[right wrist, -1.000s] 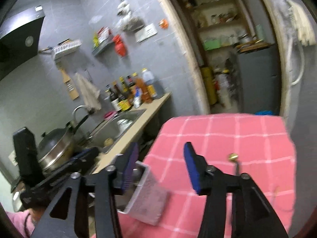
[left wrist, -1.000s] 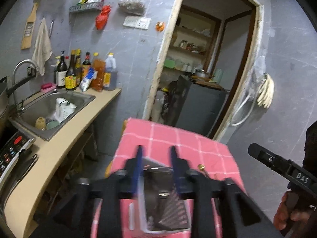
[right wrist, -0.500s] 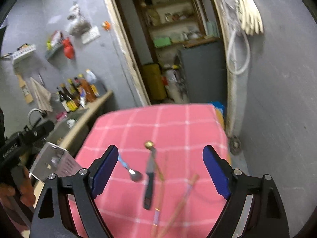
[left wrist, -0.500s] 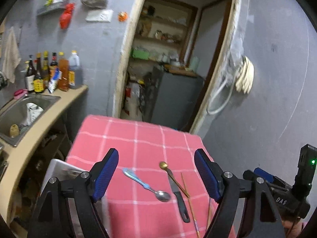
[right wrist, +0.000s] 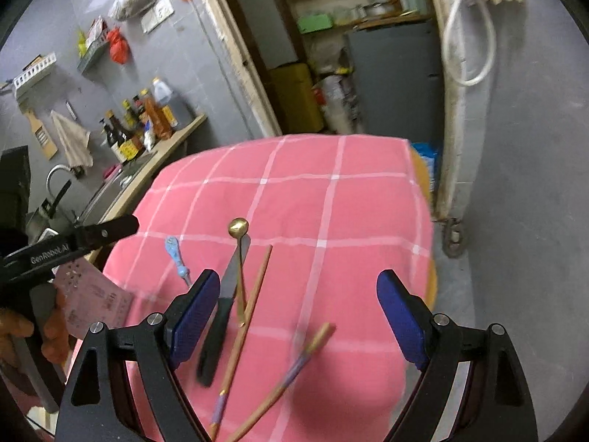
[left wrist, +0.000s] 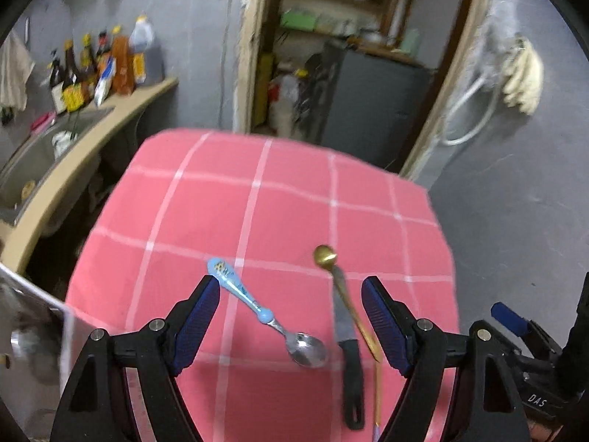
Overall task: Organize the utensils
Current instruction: 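Close the left tool on the blue children's spoon while the right grasps the gold spoon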
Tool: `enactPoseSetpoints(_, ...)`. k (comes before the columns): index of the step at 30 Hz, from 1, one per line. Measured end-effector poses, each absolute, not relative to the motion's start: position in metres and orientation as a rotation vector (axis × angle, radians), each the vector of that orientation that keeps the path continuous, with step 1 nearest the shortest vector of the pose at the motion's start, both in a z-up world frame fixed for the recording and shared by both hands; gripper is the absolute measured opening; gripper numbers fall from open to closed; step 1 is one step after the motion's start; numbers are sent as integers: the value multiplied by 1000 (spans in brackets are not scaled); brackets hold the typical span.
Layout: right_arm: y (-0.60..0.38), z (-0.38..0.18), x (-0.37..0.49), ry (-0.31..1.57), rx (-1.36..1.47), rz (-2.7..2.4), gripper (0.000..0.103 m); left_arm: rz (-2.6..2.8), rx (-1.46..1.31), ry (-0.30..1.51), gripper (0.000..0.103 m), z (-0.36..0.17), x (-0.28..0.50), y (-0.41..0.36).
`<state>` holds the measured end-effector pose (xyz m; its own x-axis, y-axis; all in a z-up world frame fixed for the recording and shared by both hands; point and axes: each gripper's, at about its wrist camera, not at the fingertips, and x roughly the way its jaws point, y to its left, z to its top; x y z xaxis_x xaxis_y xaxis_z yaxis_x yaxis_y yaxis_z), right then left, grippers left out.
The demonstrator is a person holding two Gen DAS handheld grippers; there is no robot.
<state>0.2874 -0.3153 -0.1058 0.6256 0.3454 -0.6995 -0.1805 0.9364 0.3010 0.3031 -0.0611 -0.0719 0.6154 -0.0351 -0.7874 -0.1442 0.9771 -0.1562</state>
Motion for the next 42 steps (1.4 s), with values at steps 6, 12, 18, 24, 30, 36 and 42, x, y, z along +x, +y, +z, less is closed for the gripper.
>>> enactPoseSetpoints(6, -287, -138, 344, 888, 208, 424, 64, 169, -261, 1036, 53, -116, 330, -51)
enactPoseSetpoints(12, -237, -158, 378, 920, 146, 533, 48, 230, -331, 1115, 44, -143, 341, -33)
enactPoseSetpoints(18, -199, -167, 396, 948, 59, 590, 44, 179, -442, 1104, 42, -152, 344, -21)
enactPoseSetpoints(24, -179, -167, 400, 937, -49, 598, 38, 172, -388, 1097, 31, -152, 344, -29)
enactPoseSetpoints(30, -171, -164, 395, 912, -137, 603, 38, 172, -369, 1078, 24, -153, 342, -25)
enactPoseSetpoints(36, -163, -159, 391, 912, -202, 578, 25, 135, -352, 1072, 18, -151, 349, -27)
enactPoseSetpoints(42, -186, -154, 390, 914, -71, 580, 25, 104, -442, 1062, 11, -149, 350, -21)
